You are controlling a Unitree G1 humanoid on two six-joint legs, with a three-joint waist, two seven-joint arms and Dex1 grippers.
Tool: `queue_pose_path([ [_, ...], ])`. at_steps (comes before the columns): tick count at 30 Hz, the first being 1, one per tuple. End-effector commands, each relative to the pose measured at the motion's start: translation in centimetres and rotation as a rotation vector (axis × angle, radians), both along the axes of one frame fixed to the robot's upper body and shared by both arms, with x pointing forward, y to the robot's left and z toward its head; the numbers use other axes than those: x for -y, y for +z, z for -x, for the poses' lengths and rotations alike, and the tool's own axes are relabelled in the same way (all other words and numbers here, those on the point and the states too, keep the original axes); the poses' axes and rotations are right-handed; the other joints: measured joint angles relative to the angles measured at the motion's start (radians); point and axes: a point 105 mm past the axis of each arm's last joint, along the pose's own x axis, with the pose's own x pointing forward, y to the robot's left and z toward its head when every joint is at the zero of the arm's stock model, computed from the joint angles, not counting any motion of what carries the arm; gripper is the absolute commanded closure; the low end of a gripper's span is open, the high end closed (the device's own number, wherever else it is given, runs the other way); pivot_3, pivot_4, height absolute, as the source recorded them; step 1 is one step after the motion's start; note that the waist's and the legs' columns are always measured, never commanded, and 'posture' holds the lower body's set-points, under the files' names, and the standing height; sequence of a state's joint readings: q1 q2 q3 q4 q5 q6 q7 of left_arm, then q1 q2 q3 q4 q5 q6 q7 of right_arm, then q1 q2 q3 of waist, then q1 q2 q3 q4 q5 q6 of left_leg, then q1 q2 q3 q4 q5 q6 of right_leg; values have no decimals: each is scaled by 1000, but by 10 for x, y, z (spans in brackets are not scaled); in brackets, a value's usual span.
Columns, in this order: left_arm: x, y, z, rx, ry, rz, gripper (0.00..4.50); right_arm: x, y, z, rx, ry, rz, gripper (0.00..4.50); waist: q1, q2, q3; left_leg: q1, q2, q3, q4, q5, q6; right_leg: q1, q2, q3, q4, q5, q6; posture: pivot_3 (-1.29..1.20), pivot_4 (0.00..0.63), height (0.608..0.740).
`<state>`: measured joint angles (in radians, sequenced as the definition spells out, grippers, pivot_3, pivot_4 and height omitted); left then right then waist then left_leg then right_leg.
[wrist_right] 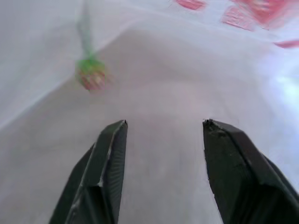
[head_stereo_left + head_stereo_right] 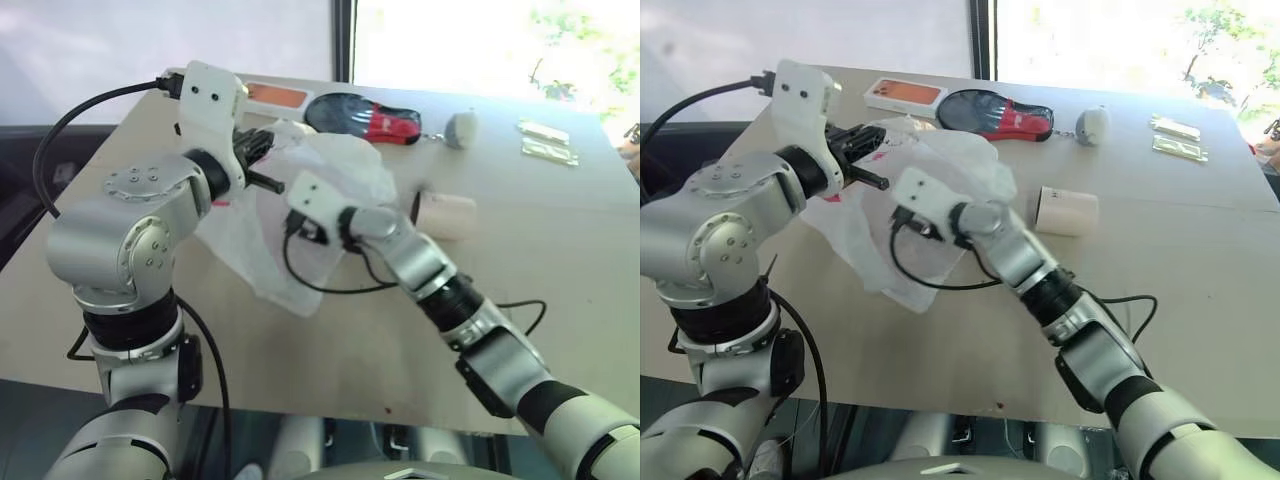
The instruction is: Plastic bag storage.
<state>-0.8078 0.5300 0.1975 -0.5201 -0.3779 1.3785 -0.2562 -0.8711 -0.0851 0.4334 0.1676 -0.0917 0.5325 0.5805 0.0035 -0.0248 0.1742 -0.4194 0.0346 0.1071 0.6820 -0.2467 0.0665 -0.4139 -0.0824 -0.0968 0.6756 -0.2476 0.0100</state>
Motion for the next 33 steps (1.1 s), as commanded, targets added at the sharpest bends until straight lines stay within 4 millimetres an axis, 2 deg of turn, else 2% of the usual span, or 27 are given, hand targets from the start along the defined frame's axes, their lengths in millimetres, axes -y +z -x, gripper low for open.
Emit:
queue_pose_path([
  [1,-5,7,1,34,32,-1,4500,39,31,18,37,23,-68,2154,2,0,0,0,0,-1,0,0,0,0,-1,0,0,0,0,0,150,740],
  [3,-10,5,-2,24,67,9,4500,62,40,36,78,55,-52,2154,-1,0,0,0,1,-1,0,0,0,0,1,0,0,0,0,0,150,740],
  [5,-14,4,-6,21,93,15,4500,83,39,49,91,46,14,2154,-7,1,1,1,3,-1,-1,0,-1,0,3,0,0,-1,-1,0,150,740],
  [7,-15,4,-9,20,112,16,4500,104,33,47,138,-35,121,2154,-17,1,1,2,3,-1,-2,1,-2,0,4,1,1,-1,-1,0,150,740],
  [9,-15,3,-12,21,124,10,4500,120,34,36,171,-163,164,2154,-21,1,1,4,4,0,-3,2,-3,0,5,3,2,-1,-1,0,150,740],
  [11,-14,3,-14,23,125,8,4500,129,39,21,178,-299,139,2154,-23,1,1,5,5,1,-3,2,-4,-1,5,3,2,-1,-1,0,150,740],
  [14,-10,4,-15,33,114,-3,4500,132,39,-2,209,-460,135,2154,-21,1,1,5,5,1,-3,3,-5,-1,5,3,4,-1,-1,0,150,740],
  [18,-8,5,-15,41,107,-9,4500,119,33,-20,198,-525,142,2154,-18,1,1,4,5,1,-3,3,-5,-1,5,3,3,-1,-2,0,150,740],
  [20,-8,6,-15,46,103,-11,4500,119,24,-25,228,-533,247,2154,-15,1,1,3,4,1,-3,3,-5,-1,4,3,3,-1,-2,0,150,740],
  [23,-4,8,-13,58,85,-19,4500,131,17,-25,278,-539,406,2154,-11,1,1,2,3,0,-4,3,-4,-1,3,2,1,-1,-2,0,150,740],
  [25,-3,7,-12,62,79,-26,4500,147,17,-20,300,-559,477,2154,-10,1,1,1,2,0,-4,3,-4,-1,3,2,0,-1,-1,0,150,740],
  [33,-1,4,-12,65,72,-30,4500,193,14,-4,292,-660,594,2154,-18,1,1,2,4,0,-7,3,-4,-1,4,2,-2,-1,-1,0,150,740],
])
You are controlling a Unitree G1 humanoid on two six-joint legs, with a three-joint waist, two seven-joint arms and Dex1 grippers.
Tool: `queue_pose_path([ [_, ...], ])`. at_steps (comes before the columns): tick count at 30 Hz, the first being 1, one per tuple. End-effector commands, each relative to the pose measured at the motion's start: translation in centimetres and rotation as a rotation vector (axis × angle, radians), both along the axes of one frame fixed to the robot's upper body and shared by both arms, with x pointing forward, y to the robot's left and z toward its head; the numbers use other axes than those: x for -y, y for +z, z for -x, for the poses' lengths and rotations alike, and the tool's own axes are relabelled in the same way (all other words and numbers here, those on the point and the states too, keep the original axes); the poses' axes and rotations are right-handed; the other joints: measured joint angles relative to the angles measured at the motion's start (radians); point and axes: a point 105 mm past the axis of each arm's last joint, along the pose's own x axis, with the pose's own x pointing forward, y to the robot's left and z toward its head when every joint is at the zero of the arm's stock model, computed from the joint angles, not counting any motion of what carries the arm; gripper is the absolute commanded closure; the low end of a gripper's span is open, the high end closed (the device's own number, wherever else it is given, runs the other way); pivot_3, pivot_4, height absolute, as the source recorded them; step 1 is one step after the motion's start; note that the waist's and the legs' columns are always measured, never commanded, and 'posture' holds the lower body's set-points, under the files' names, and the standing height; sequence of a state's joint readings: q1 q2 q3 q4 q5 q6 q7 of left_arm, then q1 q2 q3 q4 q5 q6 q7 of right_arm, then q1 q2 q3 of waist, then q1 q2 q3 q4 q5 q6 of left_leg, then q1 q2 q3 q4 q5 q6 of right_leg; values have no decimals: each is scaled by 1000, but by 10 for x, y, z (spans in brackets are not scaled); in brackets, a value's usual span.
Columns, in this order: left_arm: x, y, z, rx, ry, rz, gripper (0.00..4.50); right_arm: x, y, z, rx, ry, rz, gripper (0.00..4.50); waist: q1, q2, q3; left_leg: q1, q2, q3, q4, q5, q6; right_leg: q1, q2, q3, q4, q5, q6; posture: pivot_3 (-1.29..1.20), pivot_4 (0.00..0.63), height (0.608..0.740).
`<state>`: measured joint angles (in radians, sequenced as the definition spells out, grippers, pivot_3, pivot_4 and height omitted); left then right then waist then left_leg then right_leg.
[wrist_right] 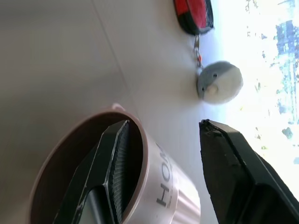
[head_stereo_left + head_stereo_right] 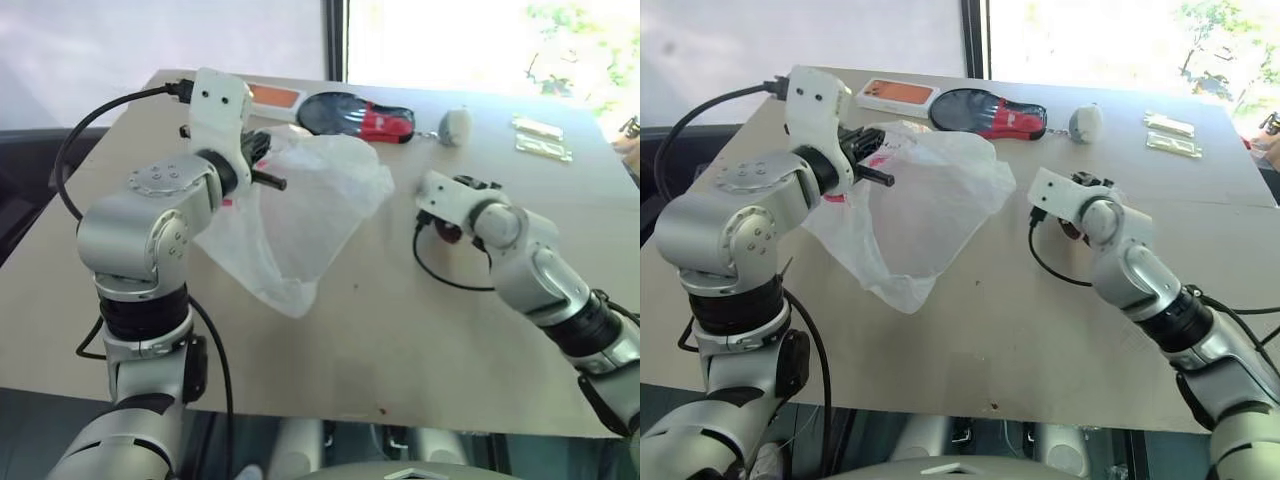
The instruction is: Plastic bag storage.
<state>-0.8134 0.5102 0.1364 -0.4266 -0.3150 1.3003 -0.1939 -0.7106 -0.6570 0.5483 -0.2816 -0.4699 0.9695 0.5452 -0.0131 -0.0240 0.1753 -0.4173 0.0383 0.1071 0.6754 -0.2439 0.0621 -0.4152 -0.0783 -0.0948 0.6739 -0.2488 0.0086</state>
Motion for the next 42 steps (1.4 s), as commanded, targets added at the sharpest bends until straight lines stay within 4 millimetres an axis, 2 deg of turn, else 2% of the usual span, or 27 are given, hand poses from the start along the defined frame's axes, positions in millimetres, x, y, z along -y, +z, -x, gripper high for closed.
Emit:
queue_pose_path([
  [1,2,12,5,69,-9,-16,4500,13,12,4,51,-41,11,2154,-1,0,0,0,0,0,0,0,0,0,0,0,0,0,0,0,150,740],
  [3,3,12,4,70,-11,-16,4500,23,7,5,44,-68,29,2154,1,0,0,0,0,0,0,0,0,0,0,0,0,0,0,0,150,740],
  [4,3,12,3,71,-11,-18,4500,26,5,5,44,-78,35,2384,2,0,0,0,0,0,0,0,0,0,0,0,0,0,0,0,150,740],
  [6,2,12,3,72,-11,-17,4500,31,3,5,47,-86,46,3041,2,0,0,0,0,0,0,0,0,0,0,0,0,0,0,0,150,740],
  [8,2,12,2,72,-10,-16,4500,35,3,5,60,-79,57,4059,2,0,0,0,0,0,0,0,0,0,0,0,-1,0,0,0,150,740],
  [9,2,12,2,73,-11,-14,4500,36,5,5,69,-74,55,4390,3,-1,0,0,0,0,0,0,0,0,0,0,-1,0,0,0,150,740],
  [11,3,13,2,74,-16,-8,4500,38,11,6,96,-58,35,4453,3,-1,0,0,0,0,0,0,0,1,0,-1,-1,0,0,0,150,740],
  [13,3,14,2,70,-20,-1,4500,28,22,11,102,10,-79,4453,2,-1,0,0,0,0,0,0,0,1,0,0,-1,0,0,0,150,740],
  [16,0,17,1,53,-21,41,4500,-5,34,40,-18,211,-363,4453,-1,-1,0,0,0,0,-1,0,0,0,1,0,-1,0,0,0,150,740],
  [19,0,22,1,38,-31,72,4500,-44,46,70,-141,444,-556,4453,0,0,1,1,2,0,-2,0,-1,0,3,0,-2,0,0,0,150,740],
  [21,1,24,2,33,-40,77,4500,-62,51,78,-176,533,-612,4453,0,0,1,1,1,0,-2,0,0,0,3,0,-2,0,0,0,150,740],
  [22,3,24,2,31,-48,73,4500,-70,50,76,-176,551,-607,4453,1,0,0,1,1,0,-2,0,0,0,3,0,-2,0,0,0,150,740],
  [24,10,23,7,20,-99,71,4500,-97,49,65,-155,607,-634,4453,1,-1,0,1,0,0,-2,0,0,1,3,0,-2,0,0,0,150,740],
  [27,17,22,14,10,-156,61,4500,-144,39,29,-68,633,-619,4453,-4,-1,0,2,0,0,-2,0,-1,0,2,1,-1,0,0,0,150,740],
  [28,18,22,15,10,-160,63,4500,-162,42,21,-18,666,-617,4453,-4,-1,1,2,1,0,-2,1,-1,0,2,1,-1,0,0,0,150,740],
  [29,18,23,15,12,-160,67,4500,-184,44,19,-50,727,-676,4453,-7,-1,1,2,1,0,-3,1,-1,0,2,0,-1,0,0,0,150,740],
  [31,18,26,16,17,-154,81,4500,-214,50,5,49,762,-636,3690,-12,-1,1,2,1,1,-4,2,-2,-1,4,1,-1,0,0,0,150,740],
  [32,17,28,16,22,-148,86,4500,-220,54,-2,95,758,-635,3388,-14,-1,2,1,1,1,-4,2,-2,-1,5,1,-1,0,0,0,150,740],
  [34,13,29,18,21,-139,105,4500,-215,70,-14,253,713,-616,2412,-9,-1,2,1,0,0,-5,2,-2,-1,5,1,-2,0,-1,0,150,740],
  [37,5,25,17,-7,-102,139,4500,-197,83,-13,345,715,-652,948,1,-1,2,-1,-1,-1,-7,1,-2,0,0,0,-7,0,0,0,150,740],
  [39,2,22,15,-24,-84,159,4500,-185,80,-5,335,738,-644,948,5,-1,1,-2,-1,-2,-7,1,-2,1,0,-2,-10,1,0,0,150,740],
  [42,-1,18,12,-33,-63,153,4500,-170,70,15,184,771,-730,948,2,-1,1,-3,-1,-4,-7,1,-2,1,0,-3,-11,1,0,0,150,740],
])
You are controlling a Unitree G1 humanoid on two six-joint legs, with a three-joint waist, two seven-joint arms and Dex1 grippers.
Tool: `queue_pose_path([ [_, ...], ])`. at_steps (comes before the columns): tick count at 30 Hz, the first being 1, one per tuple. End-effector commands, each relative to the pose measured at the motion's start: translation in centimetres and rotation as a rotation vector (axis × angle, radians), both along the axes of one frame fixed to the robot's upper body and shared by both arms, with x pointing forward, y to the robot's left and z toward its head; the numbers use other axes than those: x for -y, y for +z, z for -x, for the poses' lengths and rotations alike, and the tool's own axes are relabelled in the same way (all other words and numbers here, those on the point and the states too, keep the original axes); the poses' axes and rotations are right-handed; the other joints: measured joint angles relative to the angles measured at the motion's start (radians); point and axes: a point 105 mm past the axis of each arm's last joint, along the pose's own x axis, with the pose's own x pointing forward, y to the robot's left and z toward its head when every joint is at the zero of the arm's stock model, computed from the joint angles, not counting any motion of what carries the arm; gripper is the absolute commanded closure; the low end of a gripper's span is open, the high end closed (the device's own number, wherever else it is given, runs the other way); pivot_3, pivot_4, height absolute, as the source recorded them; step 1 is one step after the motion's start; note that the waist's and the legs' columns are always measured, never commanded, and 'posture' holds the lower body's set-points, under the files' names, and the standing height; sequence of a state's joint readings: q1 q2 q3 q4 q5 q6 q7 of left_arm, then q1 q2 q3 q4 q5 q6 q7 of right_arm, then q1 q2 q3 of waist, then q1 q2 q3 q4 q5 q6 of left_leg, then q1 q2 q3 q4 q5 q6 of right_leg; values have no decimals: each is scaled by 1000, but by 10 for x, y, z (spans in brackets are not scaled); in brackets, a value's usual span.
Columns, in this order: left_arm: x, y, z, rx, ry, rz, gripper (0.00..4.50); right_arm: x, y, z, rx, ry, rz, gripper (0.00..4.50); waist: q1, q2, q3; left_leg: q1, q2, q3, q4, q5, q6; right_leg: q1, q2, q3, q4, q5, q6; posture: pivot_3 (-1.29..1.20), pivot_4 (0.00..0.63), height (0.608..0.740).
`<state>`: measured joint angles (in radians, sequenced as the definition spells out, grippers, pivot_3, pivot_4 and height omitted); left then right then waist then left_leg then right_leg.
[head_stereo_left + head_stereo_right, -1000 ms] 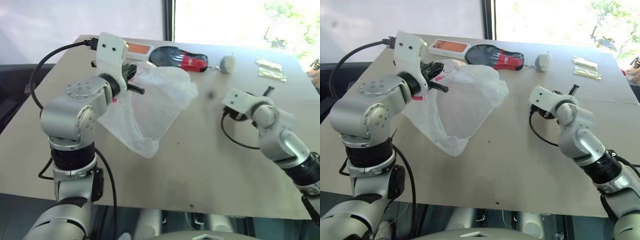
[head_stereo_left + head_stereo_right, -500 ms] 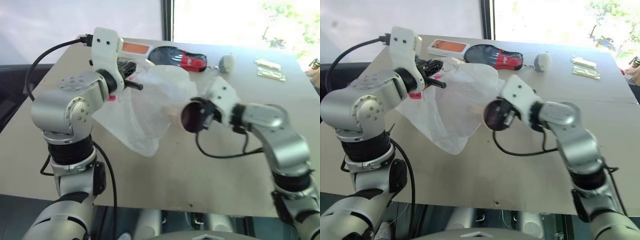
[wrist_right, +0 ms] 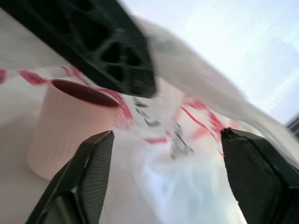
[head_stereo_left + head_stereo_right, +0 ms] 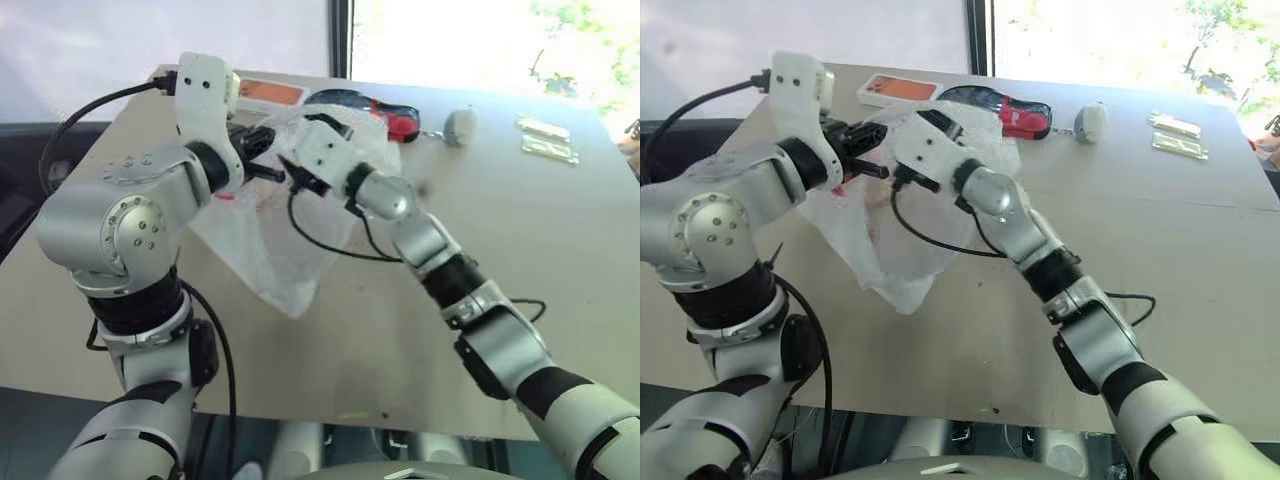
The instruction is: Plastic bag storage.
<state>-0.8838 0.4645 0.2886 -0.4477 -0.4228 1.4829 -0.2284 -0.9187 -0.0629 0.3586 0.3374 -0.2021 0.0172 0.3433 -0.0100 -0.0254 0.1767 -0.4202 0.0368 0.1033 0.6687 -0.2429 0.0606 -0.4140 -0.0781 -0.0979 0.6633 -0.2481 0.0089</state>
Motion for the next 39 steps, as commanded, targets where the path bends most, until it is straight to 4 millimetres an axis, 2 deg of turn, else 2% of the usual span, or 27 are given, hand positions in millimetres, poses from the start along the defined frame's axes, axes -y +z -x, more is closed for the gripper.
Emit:
queue_pose_path([
  [1,-3,7,-1,32,24,1,4500,17,8,37,-134,156,-62,948,-1,0,0,0,0,0,0,0,0,0,0,0,0,0,0,0,150,740],
  [4,-3,4,-5,26,28,0,4500,37,7,67,-249,233,-48,948,-7,1,0,1,2,-1,0,0,0,0,3,1,1,0,0,0,150,740],
  [5,-3,4,-6,25,24,0,4500,43,10,71,-252,227,-48,948,-8,1,1,2,3,0,0,0,-1,0,4,2,2,0,0,0,150,740],
  [7,-1,4,-8,27,13,1,4500,57,17,66,-280,140,-86,948,-8,1,1,3,4,0,0,1,-1,0,4,2,3,0,0,0,150,740],
  [10,2,6,-9,35,-6,-9,4500,73,21,46,-279,-27,-112,948,-7,1,1,4,4,0,0,1,-2,0,5,3,4,0,-1,0,150,740],
  [12,6,8,-8,46,-20,-19,4500,80,2,18,-321,-177,-34,948,-5,1,1,4,4,1,0,1,-3,0,4,3,6,0,-1,0,150,740],
  [14,9,10,-8,57,-36,-32,4500,78,-13,-9,-404,-254,-77,948,-6,1,1,4,3,2,1,2,-3,0,3,3,6,0,-1,0,150,740],
  [18,15,9,-5,81,-65,-99,4500,71,-28,-43,-396,-323,-82,948,-7,1,1,4,3,2,0,2,-3,-1,4,4,7,0,-1,0,150,740],
  [19,17,8,-4,85,-68,-114,4500,72,-31,-50,-396,-341,-95,1189,-7,1,1,4,3,3,0,2,-3,-2,4,4,7,0,-1,0,150,740],
  [20,22,10,-3,116,-107,-82,4500,73,-31,-55,-398,-345,-118,1630,-5,1,1,4,3,3,0,2,-3,-2,4,4,6,0,-1,0,150,740],
  [21,27,11,-1,123,-158,-35,4500,75,-28,-58,-397,-345,-148,1859,-5,1,1,3,2,3,-1,2,-2,-2,3,4,4,0,-1,0,150,740],
  [23,29,13,-1,162,-188,25,4500,78,-19,-61,-368,-343,-169,2919,-3,1,1,2,2,3,-2,1,-2,-2,3,4,2,0,-1,0,150,740],
  [24,29,9,0,151,-207,22,4500,79,-16,-61,-358,-342,-174,3316,-4,2,1,1,2,2,-1,1,-2,-2,3,3,2,0,-1,0,150,740],
  [25,29,5,2,122,-247,54,4500,80,-14,-61,-352,-342,-174,3935,-6,2,1,1,2,2,-1,1,-2,-2,3,3,1,0,-1,0,150,740],
  [26,27,2,6,96,-276,74,4246,81,-14,-61,-353,-341,-174,4416,-6,2,1,1,2,2,-2,1,-2,-2,3,3,1,0,-1,0,150,740],
  [27,29,3,13,89,-342,84,3951,82,-15,-61,-357,-344,-171,4500,-7,2,1,1,3,2,-2,1,-2,-2,3,3,2,0,-1,0,150,740],
  [30,35,20,39,98,-549,173,2796,85,-18,-60,-368,-347,-167,4500,-12,2,1,2,4,2,-2,1,-2,-2,4,3,2,0,-1,0,150,740],
  [31,33,24,49,76,-621,205,2142,86,-18,-60,-373,-345,-167,4500,-13,2,1,2,4,2,-1,1,-2,-2,4,3,2,0,-1,0,150,740],
  [33,24,19,66,-23,-724,253,1274,86,-19,-59,-383,-343,-167,4500,-18,2,1,2,4,2,-1,1,-2,-1,4,3,2,0,-1,0,150,740],
  [35,10,7,94,-172,-874,315,323,87,-22,-58,-397,-343,-165,4500,-27,2,1,2,4,2,-1,1,-2,-1,4,3,2,0,-1,0,150,740],
  [37,-2,-3,123,-297,-978,364,151,88,-23,-56,-407,-341,-162,4500,-35,3,2,4,4,2,-2,1,-2,-1,4,4,2,0,-1,0,150,740],
  [39,-12,-24,148,-443,-974,357,151,86,-24,-55,-412,-334,-155,4500,-44,3,2,4,4,2,-2,1,-2,-1,4,4,2,0,-1,0,150,740],
])
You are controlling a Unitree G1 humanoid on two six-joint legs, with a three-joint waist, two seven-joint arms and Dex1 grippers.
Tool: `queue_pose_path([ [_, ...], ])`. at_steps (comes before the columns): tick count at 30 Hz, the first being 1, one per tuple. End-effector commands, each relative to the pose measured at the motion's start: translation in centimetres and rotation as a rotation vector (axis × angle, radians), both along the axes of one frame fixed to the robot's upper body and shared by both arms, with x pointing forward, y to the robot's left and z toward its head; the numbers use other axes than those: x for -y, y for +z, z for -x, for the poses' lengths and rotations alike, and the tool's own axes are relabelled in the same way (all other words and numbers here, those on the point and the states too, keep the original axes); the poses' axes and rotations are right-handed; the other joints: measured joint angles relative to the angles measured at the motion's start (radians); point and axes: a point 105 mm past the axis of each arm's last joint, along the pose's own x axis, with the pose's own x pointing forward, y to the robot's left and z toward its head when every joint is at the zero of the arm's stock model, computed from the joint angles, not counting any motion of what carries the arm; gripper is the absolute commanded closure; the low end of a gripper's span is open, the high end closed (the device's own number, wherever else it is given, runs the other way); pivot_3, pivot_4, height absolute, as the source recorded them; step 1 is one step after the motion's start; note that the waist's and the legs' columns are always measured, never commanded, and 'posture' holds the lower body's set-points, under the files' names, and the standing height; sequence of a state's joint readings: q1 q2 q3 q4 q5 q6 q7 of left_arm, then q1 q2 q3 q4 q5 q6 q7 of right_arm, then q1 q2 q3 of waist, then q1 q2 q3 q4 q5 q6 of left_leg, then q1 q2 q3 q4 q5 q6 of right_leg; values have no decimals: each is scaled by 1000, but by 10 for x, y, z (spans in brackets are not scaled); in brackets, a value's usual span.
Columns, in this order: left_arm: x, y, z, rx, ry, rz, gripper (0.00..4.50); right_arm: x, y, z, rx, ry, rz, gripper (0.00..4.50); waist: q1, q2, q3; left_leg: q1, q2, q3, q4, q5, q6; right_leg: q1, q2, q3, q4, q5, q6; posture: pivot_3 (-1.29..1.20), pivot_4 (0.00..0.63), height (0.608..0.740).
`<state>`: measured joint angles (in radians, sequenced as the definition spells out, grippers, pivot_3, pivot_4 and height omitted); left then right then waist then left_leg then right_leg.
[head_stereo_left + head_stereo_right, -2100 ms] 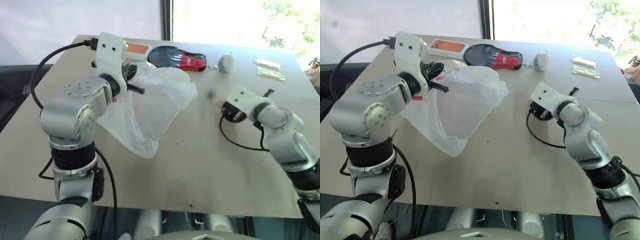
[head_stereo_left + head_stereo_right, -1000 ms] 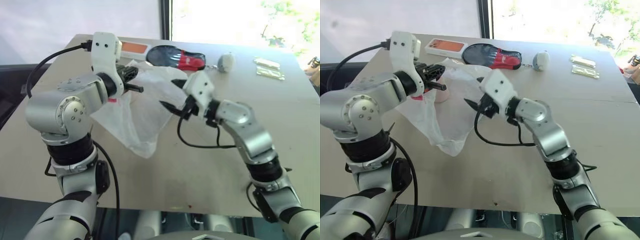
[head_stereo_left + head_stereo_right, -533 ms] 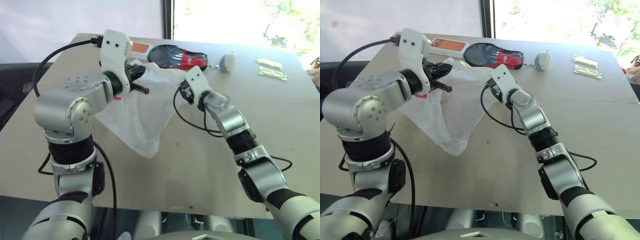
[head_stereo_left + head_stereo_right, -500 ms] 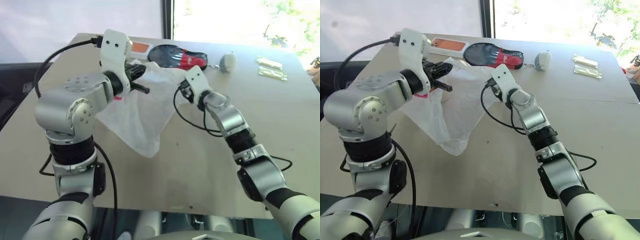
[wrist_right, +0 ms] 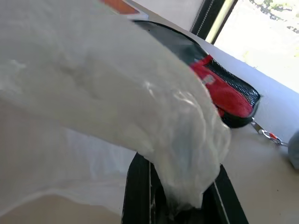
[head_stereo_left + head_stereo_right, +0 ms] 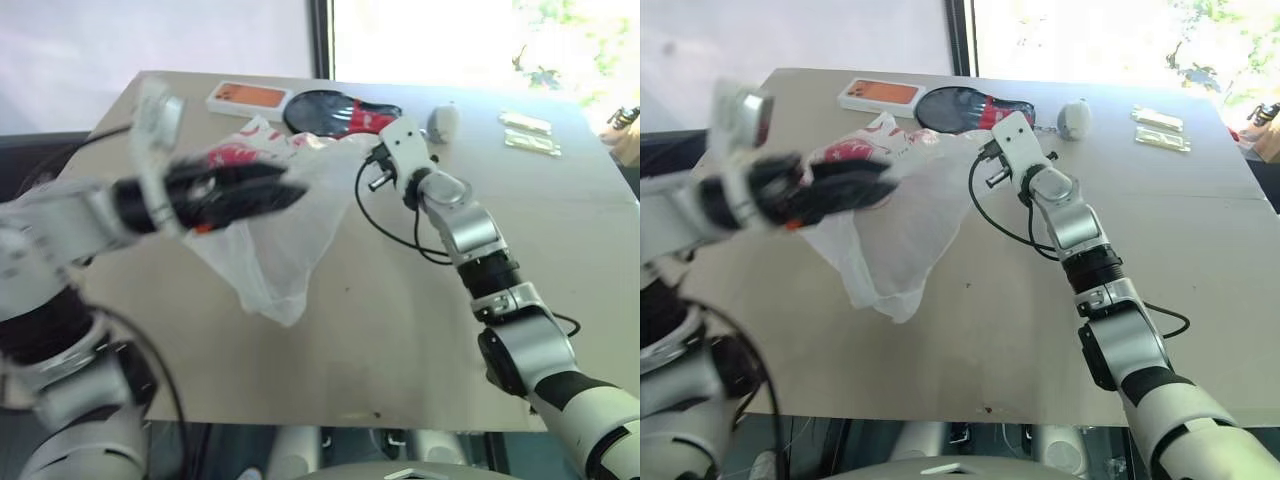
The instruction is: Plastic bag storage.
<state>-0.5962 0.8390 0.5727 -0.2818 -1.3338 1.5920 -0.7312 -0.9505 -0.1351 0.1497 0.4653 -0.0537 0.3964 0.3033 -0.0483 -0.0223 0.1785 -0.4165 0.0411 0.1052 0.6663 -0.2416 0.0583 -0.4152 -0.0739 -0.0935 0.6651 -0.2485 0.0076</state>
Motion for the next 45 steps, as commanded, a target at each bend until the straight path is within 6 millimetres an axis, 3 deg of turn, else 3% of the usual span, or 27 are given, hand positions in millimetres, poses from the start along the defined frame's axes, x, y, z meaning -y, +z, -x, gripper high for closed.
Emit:
queue_pose_path([
  [1,-8,-16,49,-143,-136,-36,151,-4,14,5,38,27,-20,4500,-4,1,1,0,0,0,-1,0,0,0,-1,0,0,0,0,0,150,740],
  [5,-24,-49,79,-323,-48,-75,151,-13,13,10,30,53,-22,4500,2,2,1,1,-1,-1,0,0,0,1,-2,-1,0,0,0,0,150,740],
  [8,-24,-77,94,-372,35,-146,151,-20,12,14,22,76,-27,4500,7,3,1,0,-1,-2,-1,-2,-4,0,-3,-1,0,0,-1,0,150,740],
  [14,-12,-113,66,-226,289,-186,151,-31,9,23,-6,109,-41,4500,12,4,1,0,-3,-4,-1,-3,-5,1,-4,-4,-1,1,-2,0,150,740],
  [19,14,-114,45,-150,353,-101,151,-30,7,27,-19,107,-33,4500,13,5,1,0,-3,-4,-1,-1,-4,2,-5,-3,0,1,-3,0,150,740],
  [25,12,-117,4,-108,596,-52,151,-27,6,30,-27,107,-9,4500,13,4,0,0,-3,-3,-1,0,0,2,-4,-3,0,1,-3,0,150,740],
  [28,16,-119,-5,-107,664,-20,151,-25,6,30,-30,102,-3,4500,13,5,0,0,-3,-3,-1,0,0,2,-3,-3,0,1,-2,0,150,740],
  [31,18,-121,-10,-134,722,62,924,-25,7,32,-31,106,3,4500,13,5,0,0,-3,-3,-1,0,0,2,-2,-3,0,1,-2,0,150,740],
  [33,22,-113,-9,-143,717,155,1557,-24,7,32,-32,107,6,4500,13,4,0,0,-2,-2,-1,0,0,2,-2,-3,0,1,-2,0,150,740],
  [36,19,-85,-5,-154,665,350,2842,-19,12,32,-32,104,-4,4500,14,4,0,0,-2,-3,-1,0,0,2,-2,-3,0,1,-2,0,150,740],
  [39,7,-58,-8,-149,633,486,4389,-14,21,30,-33,107,-56,4500,16,4,0,0,-2,-3,-1,0,0,2,-2,-3,0,1,-2,0,150,740],
  [43,-6,9,-10,-11,509,684,4462,-11,62,33,-66,173,-312,4500,22,5,1,-1,-2,-4,1,0,0,2,-2,-4,0,1,-2,0,150,740],
  [45,-17,46,-16,106,483,754,4462,-11,93,38,-72,244,-454,4500,32,5,1,-2,-2,-4,2,0,0,2,-1,-4,0,1,-2,0,150,740],
])
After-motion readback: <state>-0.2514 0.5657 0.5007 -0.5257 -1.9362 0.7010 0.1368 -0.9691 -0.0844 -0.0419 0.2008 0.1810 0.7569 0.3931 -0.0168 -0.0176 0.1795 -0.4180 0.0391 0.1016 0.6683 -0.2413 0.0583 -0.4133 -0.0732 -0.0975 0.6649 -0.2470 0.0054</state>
